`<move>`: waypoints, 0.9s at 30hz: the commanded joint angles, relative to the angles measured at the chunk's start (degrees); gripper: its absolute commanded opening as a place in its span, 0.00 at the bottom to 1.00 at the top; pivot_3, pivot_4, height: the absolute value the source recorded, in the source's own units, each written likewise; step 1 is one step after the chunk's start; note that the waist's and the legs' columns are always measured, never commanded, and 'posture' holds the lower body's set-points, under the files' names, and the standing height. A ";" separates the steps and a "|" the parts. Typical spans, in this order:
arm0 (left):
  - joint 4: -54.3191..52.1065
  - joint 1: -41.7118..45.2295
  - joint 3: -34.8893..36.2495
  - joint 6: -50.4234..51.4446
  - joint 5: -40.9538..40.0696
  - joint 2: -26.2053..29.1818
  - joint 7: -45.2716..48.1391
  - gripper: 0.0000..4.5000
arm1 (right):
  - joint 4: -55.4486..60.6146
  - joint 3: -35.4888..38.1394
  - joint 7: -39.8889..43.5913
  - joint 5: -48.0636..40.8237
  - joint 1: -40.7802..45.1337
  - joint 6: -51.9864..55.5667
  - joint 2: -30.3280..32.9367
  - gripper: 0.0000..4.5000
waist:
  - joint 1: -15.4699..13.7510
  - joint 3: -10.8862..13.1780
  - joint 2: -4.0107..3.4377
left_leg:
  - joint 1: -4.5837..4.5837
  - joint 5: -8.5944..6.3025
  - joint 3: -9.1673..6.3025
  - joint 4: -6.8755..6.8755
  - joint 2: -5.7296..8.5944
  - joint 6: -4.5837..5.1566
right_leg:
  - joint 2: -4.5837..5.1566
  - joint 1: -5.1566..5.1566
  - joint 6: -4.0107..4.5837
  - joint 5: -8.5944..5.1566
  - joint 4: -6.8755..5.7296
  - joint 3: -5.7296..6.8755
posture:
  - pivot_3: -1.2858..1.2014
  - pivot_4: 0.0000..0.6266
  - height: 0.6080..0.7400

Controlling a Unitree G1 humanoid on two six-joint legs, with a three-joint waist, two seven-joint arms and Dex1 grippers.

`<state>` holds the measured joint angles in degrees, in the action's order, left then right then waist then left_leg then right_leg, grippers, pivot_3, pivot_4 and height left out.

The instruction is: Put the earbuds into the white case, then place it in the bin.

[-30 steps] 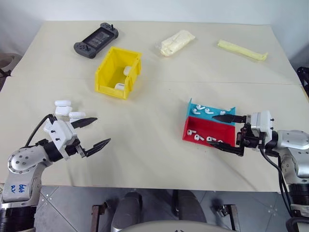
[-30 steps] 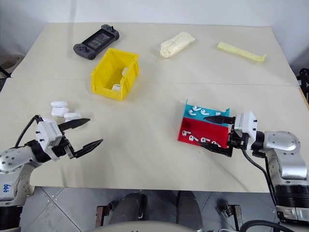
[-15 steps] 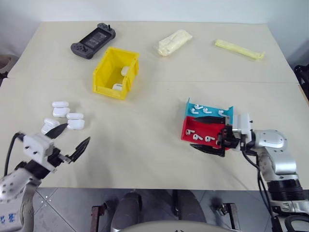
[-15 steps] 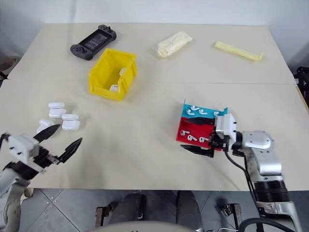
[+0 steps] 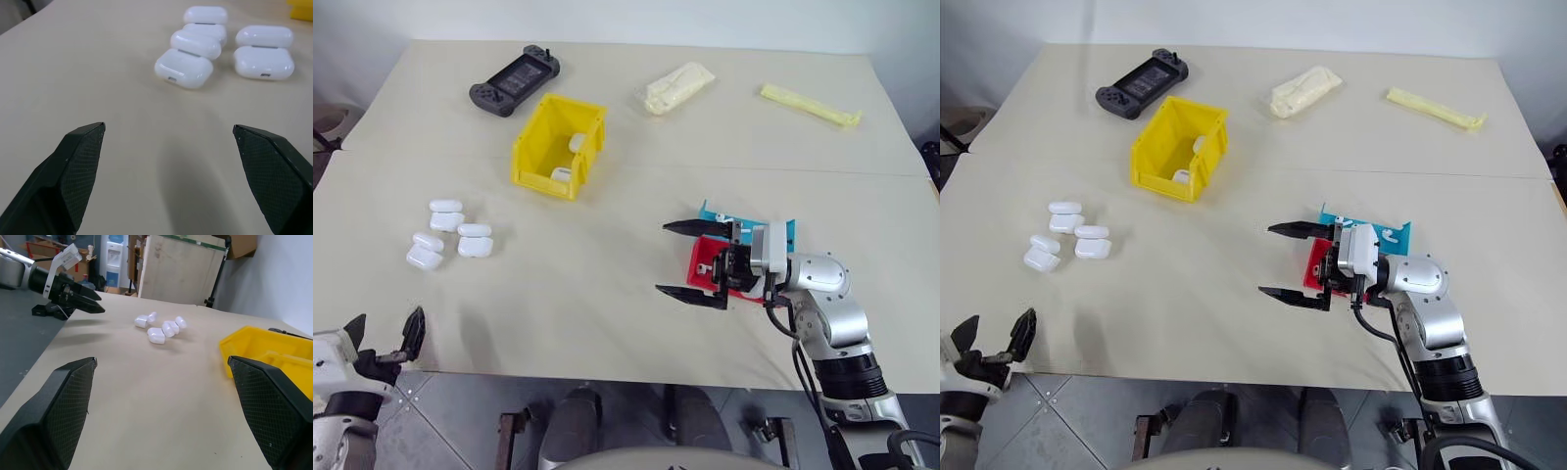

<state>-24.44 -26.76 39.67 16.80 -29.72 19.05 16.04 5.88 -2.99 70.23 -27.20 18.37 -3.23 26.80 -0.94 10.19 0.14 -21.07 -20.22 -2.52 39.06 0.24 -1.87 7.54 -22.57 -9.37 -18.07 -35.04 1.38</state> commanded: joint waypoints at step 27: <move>2.15 48.45 -10.41 75.70 -13.52 18.08 -28.64 0.99 | 5.09 1.82 -2.00 -1.32 -5.05 1.96 2.94 1.00 | 1.61 0.02 0.00 | 0.04 0.05 -0.28 -0.05 0.03 -0.11 | -0.04 -0.24 0.04 -0.01 -0.52 -0.24 | 0.52 0.24 1.00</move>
<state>-22.03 21.20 29.32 92.52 -44.22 36.31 -12.57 8.35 -2.15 69.00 -27.77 13.73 -1.13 29.52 0.67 10.21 0.14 -21.03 -20.18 -2.80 39.01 0.28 -1.98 7.50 -22.81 -9.34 -18.08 -35.56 1.13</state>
